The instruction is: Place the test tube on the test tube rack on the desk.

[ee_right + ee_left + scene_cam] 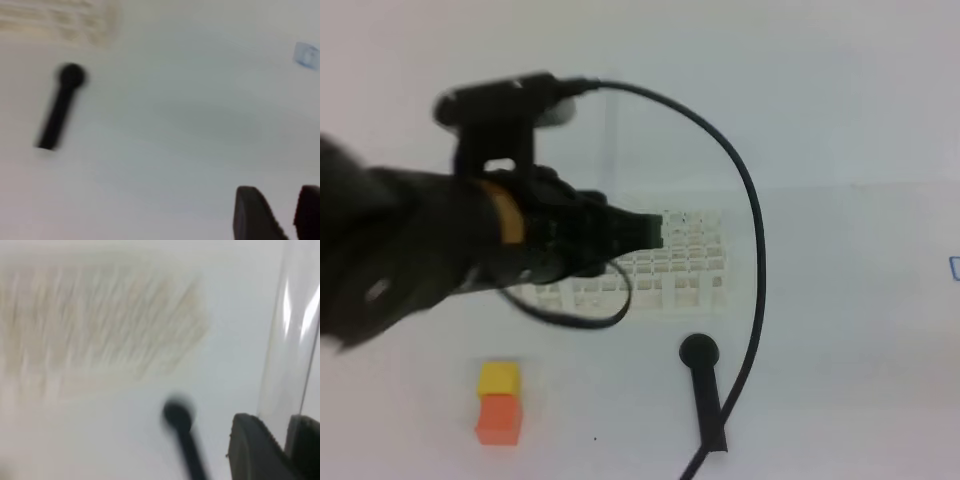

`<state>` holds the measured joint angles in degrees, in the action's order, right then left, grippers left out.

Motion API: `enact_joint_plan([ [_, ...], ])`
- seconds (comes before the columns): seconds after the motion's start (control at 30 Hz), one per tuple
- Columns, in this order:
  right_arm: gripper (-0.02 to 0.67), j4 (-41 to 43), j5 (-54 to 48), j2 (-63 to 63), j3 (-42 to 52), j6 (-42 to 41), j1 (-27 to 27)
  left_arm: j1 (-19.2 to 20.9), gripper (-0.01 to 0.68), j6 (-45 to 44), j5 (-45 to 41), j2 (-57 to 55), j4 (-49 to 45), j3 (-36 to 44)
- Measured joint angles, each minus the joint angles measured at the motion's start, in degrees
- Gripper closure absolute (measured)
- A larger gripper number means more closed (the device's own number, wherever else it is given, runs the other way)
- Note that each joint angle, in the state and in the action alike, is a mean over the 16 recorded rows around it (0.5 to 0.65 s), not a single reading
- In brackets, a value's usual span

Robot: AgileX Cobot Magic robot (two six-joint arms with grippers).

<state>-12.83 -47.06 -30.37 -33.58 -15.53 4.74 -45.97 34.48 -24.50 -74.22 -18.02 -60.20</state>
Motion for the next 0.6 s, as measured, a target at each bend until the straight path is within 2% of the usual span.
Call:
enact_joint_plan([
  [0.17, 0.444, -18.97, 3.08, -1.34, 0.00, -17.38, 0.00, -2.26, 0.673, 0.91, 20.36, 9.54, -7.79, 10.55],
  [0.37, 0.428, -44.56, 3.13, -4.99, 0.00, -41.40, 0.00, -3.94, 0.673, 0.37, 44.57, 15.50, -13.18, 23.75],
  [0.47, 0.393, -55.69, 1.30, -7.82, -0.10, -51.73, 0.00, -4.06, 0.673, -0.12, 52.80, 16.56, -13.59, 28.41],
  [0.6, 0.326, -66.58, -2.08, -12.15, -0.92, -61.75, 0.25, -4.06, 0.673, -0.61, 59.43, 16.84, -12.99, 32.06],
])
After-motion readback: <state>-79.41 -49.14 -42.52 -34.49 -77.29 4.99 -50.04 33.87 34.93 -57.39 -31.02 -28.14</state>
